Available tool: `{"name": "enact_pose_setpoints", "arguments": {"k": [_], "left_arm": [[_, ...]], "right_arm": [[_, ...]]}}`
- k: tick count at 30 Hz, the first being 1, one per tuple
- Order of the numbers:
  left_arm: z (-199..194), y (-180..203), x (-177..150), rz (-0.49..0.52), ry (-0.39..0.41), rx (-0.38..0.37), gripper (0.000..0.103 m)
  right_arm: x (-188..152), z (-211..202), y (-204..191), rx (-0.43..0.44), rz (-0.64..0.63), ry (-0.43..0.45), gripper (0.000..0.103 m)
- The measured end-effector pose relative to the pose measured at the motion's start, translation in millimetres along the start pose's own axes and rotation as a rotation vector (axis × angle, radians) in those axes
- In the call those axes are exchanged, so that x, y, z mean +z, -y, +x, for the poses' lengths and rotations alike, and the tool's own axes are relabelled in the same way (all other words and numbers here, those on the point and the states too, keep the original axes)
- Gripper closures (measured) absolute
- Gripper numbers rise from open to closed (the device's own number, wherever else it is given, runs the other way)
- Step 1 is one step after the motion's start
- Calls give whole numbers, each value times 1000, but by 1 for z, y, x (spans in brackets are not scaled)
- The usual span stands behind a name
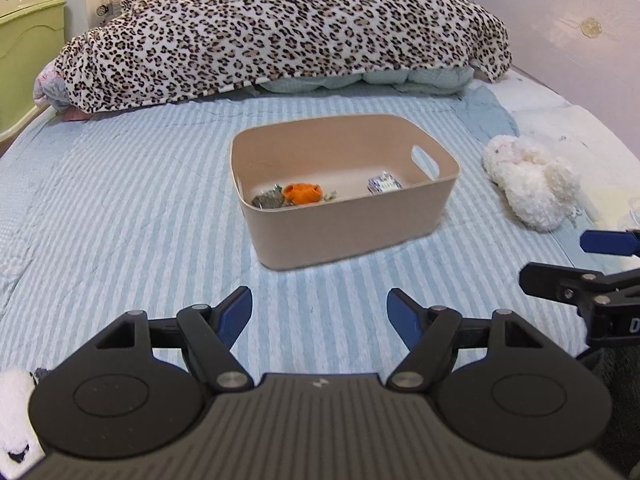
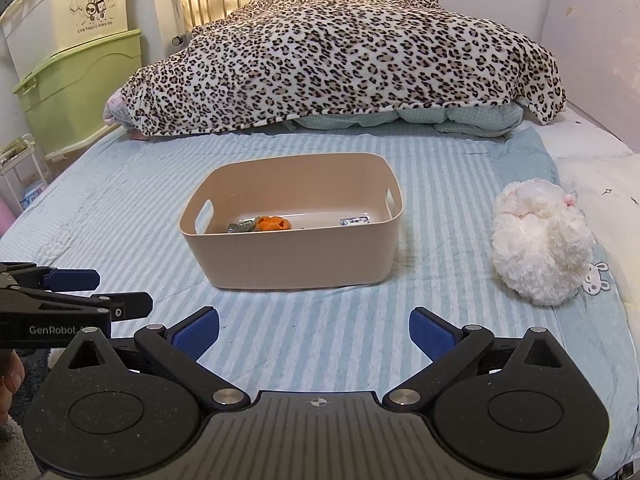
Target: Organize objects
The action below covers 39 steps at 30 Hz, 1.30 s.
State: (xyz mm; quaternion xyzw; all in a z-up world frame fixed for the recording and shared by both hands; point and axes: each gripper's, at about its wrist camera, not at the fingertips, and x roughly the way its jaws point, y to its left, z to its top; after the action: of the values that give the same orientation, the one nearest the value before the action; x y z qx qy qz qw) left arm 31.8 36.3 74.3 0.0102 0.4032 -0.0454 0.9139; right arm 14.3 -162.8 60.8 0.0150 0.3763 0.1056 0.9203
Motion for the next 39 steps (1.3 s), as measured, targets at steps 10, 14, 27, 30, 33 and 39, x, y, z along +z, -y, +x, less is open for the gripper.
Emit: {"name": "enact_pose_setpoints", "arguments": {"k": [10, 14, 27, 30, 33, 39], "left_arm": [[-24, 2, -17, -18, 1, -12, 28], [-32, 2, -24, -8, -8, -7, 28], [-45, -1, -47, -32, -30, 11, 28], [-47, 1, -49, -28, -34, 13, 28], [-47, 3, -50, -22, -47, 13, 28], [-46, 3, -52, -18, -57, 5, 28]], "right_arm": [[-9, -17, -9, 8, -31, -1, 0], [-13, -23, -11, 16, -28, -7, 0], [-30, -40, -20, 29, -37, -27, 0], [-34, -43, -23, 36, -42, -34, 0], [-38, -44, -25, 42, -41, -41, 0], [-41, -45, -25, 42, -36, -46, 0]]}}
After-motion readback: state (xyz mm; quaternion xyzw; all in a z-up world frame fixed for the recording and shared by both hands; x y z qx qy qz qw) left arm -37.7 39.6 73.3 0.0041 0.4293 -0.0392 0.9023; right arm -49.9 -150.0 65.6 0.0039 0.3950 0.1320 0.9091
